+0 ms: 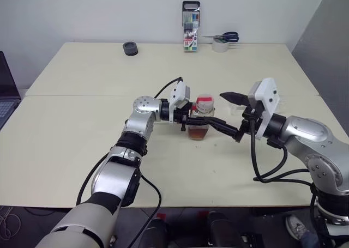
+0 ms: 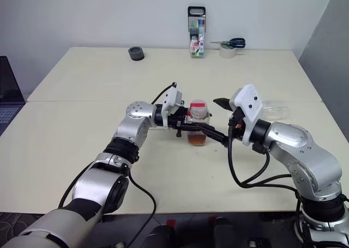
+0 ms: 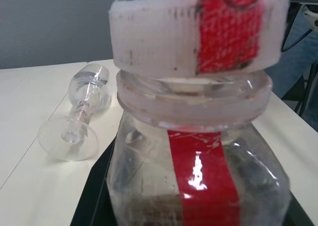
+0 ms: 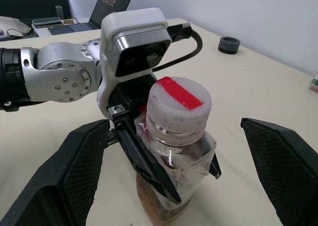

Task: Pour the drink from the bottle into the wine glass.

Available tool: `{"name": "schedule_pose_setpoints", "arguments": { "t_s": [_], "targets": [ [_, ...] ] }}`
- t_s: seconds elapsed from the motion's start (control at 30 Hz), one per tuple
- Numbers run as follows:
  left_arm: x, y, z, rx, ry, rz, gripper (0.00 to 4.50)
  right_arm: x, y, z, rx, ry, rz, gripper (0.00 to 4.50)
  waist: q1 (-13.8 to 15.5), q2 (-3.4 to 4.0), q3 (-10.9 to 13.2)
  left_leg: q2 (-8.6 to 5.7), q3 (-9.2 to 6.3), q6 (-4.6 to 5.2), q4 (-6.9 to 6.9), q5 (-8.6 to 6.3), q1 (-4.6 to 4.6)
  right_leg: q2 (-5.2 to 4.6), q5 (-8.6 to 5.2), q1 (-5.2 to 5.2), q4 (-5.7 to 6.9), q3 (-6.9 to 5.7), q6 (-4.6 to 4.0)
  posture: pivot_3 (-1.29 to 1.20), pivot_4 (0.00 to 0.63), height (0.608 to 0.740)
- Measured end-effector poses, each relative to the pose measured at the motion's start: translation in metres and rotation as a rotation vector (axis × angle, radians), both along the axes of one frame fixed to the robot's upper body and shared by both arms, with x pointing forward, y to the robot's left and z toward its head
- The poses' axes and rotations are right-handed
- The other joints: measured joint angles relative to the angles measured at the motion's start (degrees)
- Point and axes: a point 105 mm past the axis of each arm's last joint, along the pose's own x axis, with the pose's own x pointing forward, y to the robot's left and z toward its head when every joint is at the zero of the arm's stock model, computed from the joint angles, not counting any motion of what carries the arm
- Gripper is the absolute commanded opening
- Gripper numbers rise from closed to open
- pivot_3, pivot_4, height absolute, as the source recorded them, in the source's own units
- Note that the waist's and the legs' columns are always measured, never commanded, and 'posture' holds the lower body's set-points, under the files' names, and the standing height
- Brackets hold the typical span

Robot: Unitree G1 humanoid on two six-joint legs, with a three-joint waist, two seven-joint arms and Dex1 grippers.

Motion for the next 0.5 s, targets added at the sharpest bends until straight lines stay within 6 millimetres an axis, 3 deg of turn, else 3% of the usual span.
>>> {"name": "schedule_pose_setpoints", "arguments": {
  "t_s": [0.5],
  "targets": [
    [-0.0012, -0.0035, 0.0000, -0.007, 0.000, -0.009, 1.66, 0.0018, 0.0008, 0.0076, 0.037, 0.008, 0.020, 4.50, 0.0, 0.00, 0.0, 0.00, 0.00, 0.00, 0.00, 0.00, 0.00, 0.00, 0.00, 0.00, 0.00, 0.00, 0.00, 0.00, 0.150, 0.740]
  ]
}}
